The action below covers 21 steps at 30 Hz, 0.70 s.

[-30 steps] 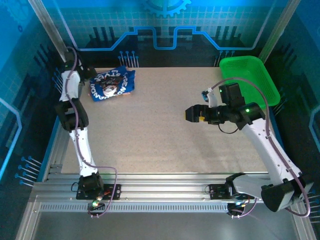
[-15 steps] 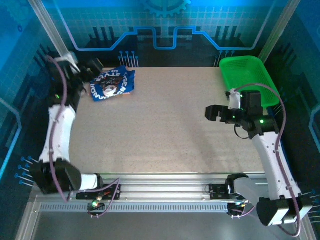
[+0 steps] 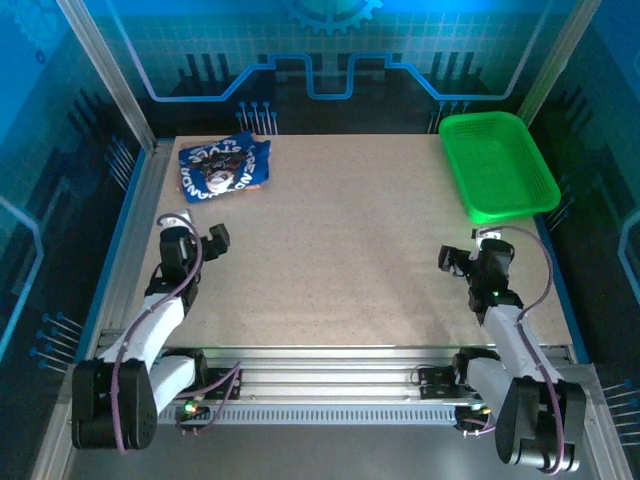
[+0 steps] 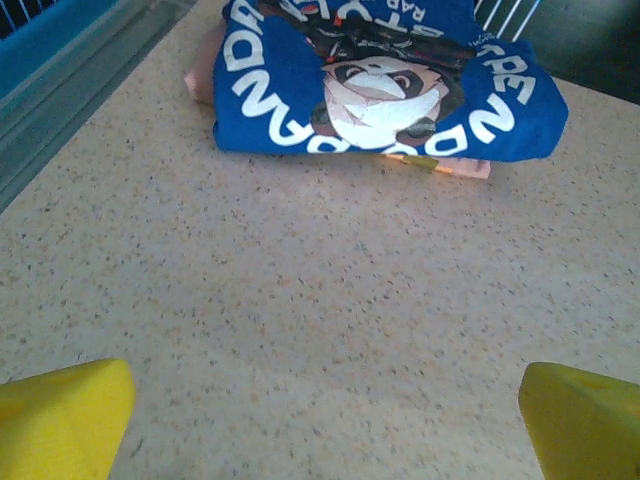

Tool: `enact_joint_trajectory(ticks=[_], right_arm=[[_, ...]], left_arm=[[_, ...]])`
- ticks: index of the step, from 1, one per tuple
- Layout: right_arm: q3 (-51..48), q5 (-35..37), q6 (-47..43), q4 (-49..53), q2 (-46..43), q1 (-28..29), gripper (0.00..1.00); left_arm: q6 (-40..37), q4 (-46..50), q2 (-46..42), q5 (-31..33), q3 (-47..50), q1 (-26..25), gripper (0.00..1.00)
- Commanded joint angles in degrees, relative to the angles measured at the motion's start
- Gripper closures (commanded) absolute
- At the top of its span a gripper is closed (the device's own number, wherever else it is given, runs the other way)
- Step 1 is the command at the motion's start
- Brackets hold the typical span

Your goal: Fold and stack the t-shirts

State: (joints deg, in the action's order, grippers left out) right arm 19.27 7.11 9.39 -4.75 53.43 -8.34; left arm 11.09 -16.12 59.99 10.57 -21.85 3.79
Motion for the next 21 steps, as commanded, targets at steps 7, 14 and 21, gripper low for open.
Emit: enact_joint_trajectory(ticks=[7, 14, 21], right_arm=[[1.64, -4.49, -3.14, -36.94, 22.21, 6.15, 0.0], [0.88, 0.15, -6.93, -46.77, 32.29, 10.78, 0.0], [3.93, 2.17, -6.77, -40.91, 32.35, 11.46, 0.0]], left_arm=[[-5.82, -35.47, 22.79, -5.36, 2.61, -0.13, 0.01], [-7.88, -44.55, 28.93, -7.42, 4.15, -1.42, 0.01], [-8.15, -39.26, 28.52, -5.52, 1.86, -1.99, 0.01]])
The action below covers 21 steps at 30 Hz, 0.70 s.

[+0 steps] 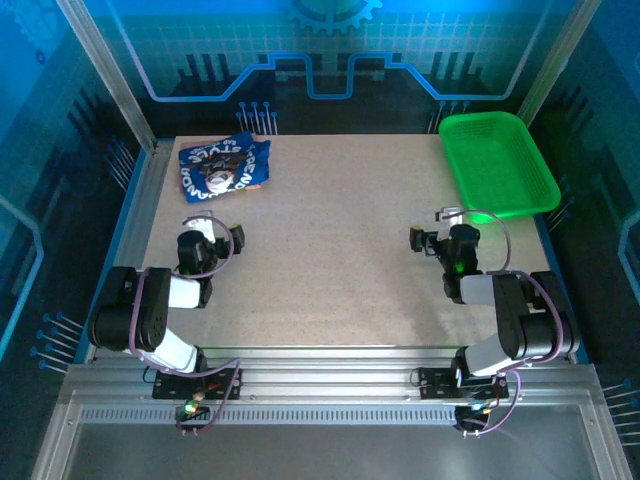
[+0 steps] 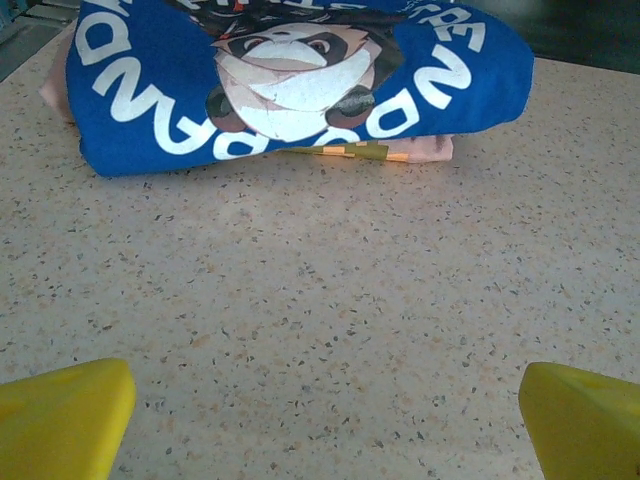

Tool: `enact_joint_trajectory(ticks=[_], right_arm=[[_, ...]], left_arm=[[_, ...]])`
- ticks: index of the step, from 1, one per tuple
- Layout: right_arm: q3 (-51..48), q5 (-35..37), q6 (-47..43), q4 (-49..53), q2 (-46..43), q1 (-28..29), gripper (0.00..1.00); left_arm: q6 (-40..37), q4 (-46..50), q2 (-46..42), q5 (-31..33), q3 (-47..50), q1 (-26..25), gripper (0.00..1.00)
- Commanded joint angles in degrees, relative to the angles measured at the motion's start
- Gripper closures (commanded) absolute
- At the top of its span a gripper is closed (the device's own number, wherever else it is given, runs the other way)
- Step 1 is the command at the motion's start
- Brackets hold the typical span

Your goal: Fold and stack the t-shirts

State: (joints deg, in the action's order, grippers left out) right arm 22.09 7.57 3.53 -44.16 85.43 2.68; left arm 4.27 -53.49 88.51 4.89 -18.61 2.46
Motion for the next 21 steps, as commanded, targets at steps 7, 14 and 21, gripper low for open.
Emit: enact_joint_trajectory(ticks=[7, 14, 21], right_arm=[[1.6, 2.97, -1.9, -0.96, 0.53, 1.58, 0.0], [1.72, 2.7, -2.02, -0.73, 0.61, 1.57, 0.0], [1.61, 1.92, -1.94, -0.84, 0.52, 1.2, 0.0]], left_arm=[[-1.8, -0.47, -0.07, 1.54, -2.15, -1.4, 0.01], [-1.72, -0.52, -0.09, 1.49, -2.13, -1.4, 0.01], [-1.81, -0.58, -0.09, 1.47, -2.04, -1.4, 0.01]])
